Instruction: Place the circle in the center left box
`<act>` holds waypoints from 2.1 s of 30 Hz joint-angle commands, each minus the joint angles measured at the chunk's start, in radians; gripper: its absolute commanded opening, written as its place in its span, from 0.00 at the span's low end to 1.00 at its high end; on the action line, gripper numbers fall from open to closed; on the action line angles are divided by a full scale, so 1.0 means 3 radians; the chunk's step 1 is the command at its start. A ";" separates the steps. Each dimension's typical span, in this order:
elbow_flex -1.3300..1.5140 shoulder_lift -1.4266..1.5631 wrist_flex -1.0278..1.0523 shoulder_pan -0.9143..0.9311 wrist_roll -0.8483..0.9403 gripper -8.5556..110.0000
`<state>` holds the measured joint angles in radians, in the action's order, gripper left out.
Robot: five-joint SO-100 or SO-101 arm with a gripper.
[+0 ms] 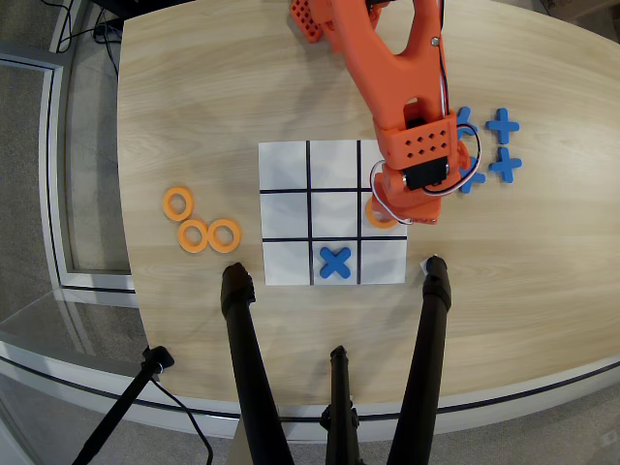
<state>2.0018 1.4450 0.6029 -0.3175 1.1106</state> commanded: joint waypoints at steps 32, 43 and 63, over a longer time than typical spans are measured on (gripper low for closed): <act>0.1243 0.3676 0.1662 0.1324 0.0711 0.18; 0.3615 0.6080 0.1912 0.1595 0.1283 0.18; 0.4004 0.6305 0.2367 0.3712 0.1268 0.07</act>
<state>3.1462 3.3471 1.3100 0.5154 1.4910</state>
